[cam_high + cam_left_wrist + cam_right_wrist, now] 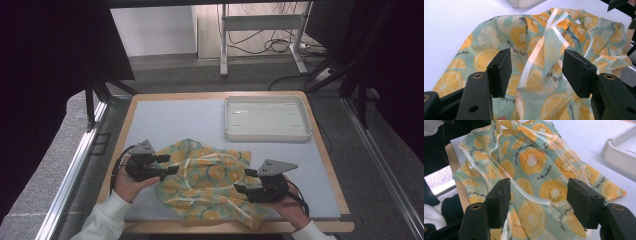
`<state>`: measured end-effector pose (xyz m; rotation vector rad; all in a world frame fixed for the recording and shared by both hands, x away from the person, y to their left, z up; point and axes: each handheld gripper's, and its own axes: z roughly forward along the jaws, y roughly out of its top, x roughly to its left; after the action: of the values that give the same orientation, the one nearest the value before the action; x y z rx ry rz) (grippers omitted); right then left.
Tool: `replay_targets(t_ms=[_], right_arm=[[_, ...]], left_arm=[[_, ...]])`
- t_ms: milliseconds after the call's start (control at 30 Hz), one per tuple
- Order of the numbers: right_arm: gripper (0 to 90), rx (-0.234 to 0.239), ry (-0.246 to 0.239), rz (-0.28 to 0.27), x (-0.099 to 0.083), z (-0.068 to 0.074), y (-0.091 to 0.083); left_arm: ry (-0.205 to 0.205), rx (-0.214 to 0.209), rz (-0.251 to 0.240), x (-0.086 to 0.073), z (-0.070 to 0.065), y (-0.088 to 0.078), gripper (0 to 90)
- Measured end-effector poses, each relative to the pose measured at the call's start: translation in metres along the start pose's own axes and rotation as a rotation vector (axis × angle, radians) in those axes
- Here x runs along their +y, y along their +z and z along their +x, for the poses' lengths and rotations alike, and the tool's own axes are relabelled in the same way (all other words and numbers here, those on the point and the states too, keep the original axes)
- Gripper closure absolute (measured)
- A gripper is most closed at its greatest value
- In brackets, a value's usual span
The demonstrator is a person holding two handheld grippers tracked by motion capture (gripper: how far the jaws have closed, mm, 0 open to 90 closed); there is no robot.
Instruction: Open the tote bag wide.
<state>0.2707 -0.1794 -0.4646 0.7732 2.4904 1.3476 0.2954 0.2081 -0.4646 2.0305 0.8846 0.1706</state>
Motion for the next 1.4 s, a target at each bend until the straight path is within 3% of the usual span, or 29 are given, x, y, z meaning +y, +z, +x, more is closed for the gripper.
replay_targets(t_ms=[200, 333, 367, 467, 533, 1067, 1200, 1400], right_arm=[[35.5, 0.002, 0.006, 0.011, -0.002, 0.0, 0.003], [35.4, 0.003, 0.005, 0.022, -0.003, 0.0, 0.006], [35.3, 0.001, 0.004, 0.025, -0.004, 0.001, 0.007], [35.3, 0.002, 0.0, 0.034, -0.004, 0.001, 0.008], [35.4, -0.002, -0.001, 0.038, -0.004, 0.001, 0.008], [34.0, -0.054, 0.001, 0.076, -0.004, -0.006, 0.008], [32.5, -0.087, 0.014, 0.112, -0.003, -0.022, 0.012], [32.6, -0.079, 0.018, 0.153, 0.001, -0.039, 0.025]], left_arm=[[0.012, -0.035, 0.06, -0.001, 0.001, 0.013, 43.6], [0.025, -0.054, 0.098, -0.003, 0.0, 0.018, 59.2], [0.043, -0.069, 0.134, -0.004, -0.001, 0.022, 65.8], [0.064, -0.063, 0.157, -0.006, -0.004, 0.025, 82.6], [0.076, -0.06, 0.159, -0.007, -0.006, 0.025, 87.5], [0.08, -0.057, 0.132, -0.008, -0.007, 0.019, 90.0], [0.083, -0.056, 0.128, -0.008, -0.006, 0.018, 90.0], [0.076, -0.054, 0.124, -0.008, -0.006, 0.017, 90.0]])
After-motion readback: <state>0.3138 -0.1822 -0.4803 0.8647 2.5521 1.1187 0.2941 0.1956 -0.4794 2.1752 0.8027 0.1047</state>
